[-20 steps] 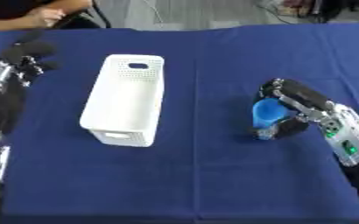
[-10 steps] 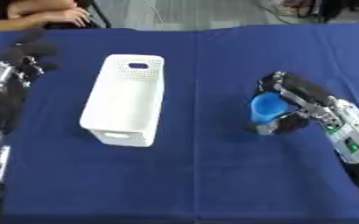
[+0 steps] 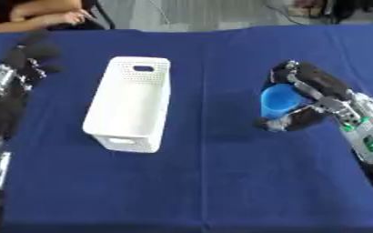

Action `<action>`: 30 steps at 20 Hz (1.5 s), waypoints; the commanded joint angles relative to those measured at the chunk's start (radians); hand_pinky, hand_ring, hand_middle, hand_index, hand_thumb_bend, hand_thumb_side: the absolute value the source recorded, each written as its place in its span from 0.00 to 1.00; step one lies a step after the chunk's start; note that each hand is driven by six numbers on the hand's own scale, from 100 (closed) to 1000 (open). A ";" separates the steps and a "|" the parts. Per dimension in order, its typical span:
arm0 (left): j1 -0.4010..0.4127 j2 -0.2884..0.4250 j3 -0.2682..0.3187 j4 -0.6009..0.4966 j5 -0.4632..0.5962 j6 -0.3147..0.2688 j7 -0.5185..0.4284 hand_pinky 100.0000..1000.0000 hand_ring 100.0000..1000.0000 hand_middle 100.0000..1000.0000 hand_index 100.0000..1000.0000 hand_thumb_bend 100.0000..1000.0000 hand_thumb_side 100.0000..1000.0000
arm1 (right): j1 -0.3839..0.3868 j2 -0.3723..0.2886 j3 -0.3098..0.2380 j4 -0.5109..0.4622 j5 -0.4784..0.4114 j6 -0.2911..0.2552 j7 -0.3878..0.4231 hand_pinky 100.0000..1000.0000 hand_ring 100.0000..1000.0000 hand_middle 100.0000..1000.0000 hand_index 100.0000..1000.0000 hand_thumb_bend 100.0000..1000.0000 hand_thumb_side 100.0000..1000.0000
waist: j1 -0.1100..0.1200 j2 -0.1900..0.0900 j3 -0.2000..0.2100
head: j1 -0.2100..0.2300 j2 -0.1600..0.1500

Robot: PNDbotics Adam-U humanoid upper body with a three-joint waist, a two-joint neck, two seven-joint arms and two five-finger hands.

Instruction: Pick up objects on the table and place them in the box.

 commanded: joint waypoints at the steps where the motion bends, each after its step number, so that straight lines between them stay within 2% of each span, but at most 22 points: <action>1: -0.006 0.006 -0.005 -0.011 -0.003 -0.002 -0.007 0.79 0.87 1.00 0.80 0.00 1.00 | -0.038 -0.023 0.001 -0.035 -0.029 0.015 0.002 0.00 0.01 0.16 0.44 0.63 0.54 | -0.002 -0.016 0.003 | -0.016 -0.009; 7: -0.008 0.004 -0.008 -0.011 -0.005 -0.002 -0.018 0.79 0.87 0.99 0.80 0.00 1.00 | -0.076 0.001 0.022 -0.039 -0.059 0.024 0.024 0.00 0.01 0.15 0.44 0.64 0.55 | -0.002 -0.016 0.007 | -0.022 -0.011; 17: -0.013 0.001 -0.009 -0.011 -0.007 0.000 -0.026 0.79 0.87 0.99 0.80 0.00 1.00 | -0.135 0.036 0.049 0.005 -0.050 0.021 0.049 0.00 0.02 0.16 0.44 0.63 0.55 | -0.003 -0.013 0.017 | -0.031 -0.018; 30: -0.036 -0.015 -0.019 -0.009 0.001 0.001 -0.043 0.79 0.87 0.99 0.80 0.00 1.00 | -0.198 0.051 0.071 0.046 -0.021 0.011 0.056 0.01 0.03 0.18 0.44 0.59 0.57 | -0.002 -0.002 0.056 | -0.051 -0.037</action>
